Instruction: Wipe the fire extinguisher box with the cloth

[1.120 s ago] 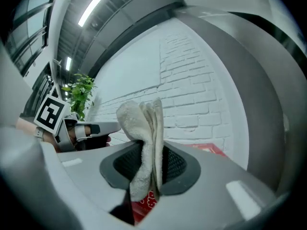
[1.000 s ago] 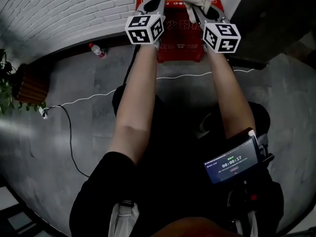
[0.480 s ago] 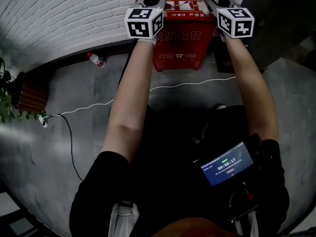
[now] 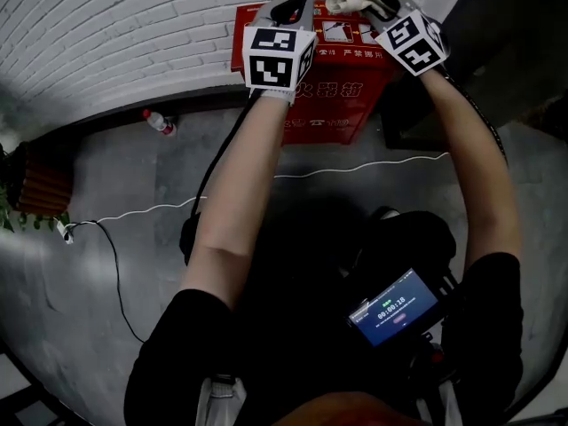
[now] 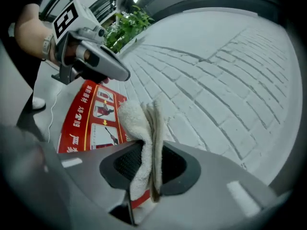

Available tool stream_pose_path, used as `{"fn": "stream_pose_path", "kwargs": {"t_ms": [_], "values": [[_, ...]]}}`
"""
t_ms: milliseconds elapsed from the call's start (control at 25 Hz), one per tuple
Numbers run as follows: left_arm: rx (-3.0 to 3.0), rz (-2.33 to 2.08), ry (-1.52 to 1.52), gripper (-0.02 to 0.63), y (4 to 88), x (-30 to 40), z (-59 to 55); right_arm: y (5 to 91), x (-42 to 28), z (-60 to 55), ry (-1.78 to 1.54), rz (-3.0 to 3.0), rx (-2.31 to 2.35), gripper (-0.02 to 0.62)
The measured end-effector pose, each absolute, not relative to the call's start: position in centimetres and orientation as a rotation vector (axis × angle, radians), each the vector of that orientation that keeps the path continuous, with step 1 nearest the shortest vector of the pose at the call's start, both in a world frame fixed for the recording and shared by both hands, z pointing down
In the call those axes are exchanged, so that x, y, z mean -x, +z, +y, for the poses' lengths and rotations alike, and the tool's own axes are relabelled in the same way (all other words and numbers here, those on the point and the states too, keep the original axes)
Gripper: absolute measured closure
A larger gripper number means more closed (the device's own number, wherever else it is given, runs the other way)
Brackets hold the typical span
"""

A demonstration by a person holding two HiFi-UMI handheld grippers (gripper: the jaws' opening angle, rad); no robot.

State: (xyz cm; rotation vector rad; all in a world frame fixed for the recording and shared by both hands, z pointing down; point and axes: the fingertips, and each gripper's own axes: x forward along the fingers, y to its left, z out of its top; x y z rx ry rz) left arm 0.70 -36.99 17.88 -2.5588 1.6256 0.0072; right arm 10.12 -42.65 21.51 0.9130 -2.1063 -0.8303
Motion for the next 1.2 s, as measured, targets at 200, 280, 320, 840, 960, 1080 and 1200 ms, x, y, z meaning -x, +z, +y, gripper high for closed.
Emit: {"fn": "stream_pose_path", "kwargs": {"t_ms": [200,280,320,840,960,1080,1200], "values": [[2.574,1.709,-0.047,0.603,19.5,0.0,-39.1,22.2,-10.1,-45.9,-0.92,-1.964,-0.833,0.5],[2.594,1.72,-0.052,0.603,20.0,0.1,-39.5,22.9,-10.2,-46.9,-0.927,-1.908,-0.773,0.5],[2.604,1.718,-0.052,0.603,20.1,0.0,-39.6,23.5,-10.4,-47.3,-0.921,-1.887,-0.744,0.5],[2.576,1.619,-0.21,0.603,20.7,-2.1,-38.7,27.7,-10.9,-46.4,-0.753,-1.845,-0.462,0.508],[2.594,1.598,-0.245,0.603,20.8,-2.6,-38.9,28.5,-11.0,-45.7,-0.722,-1.851,-0.444,0.508],[2.635,1.585,-0.227,0.603,20.4,-3.1,-38.8,28.7,-11.0,-44.7,-0.693,-1.848,-0.423,0.509],[2.637,1.564,-0.222,0.603,19.9,-3.6,-38.4,28.9,-10.8,-43.2,-0.675,-1.842,-0.396,0.509]]}}
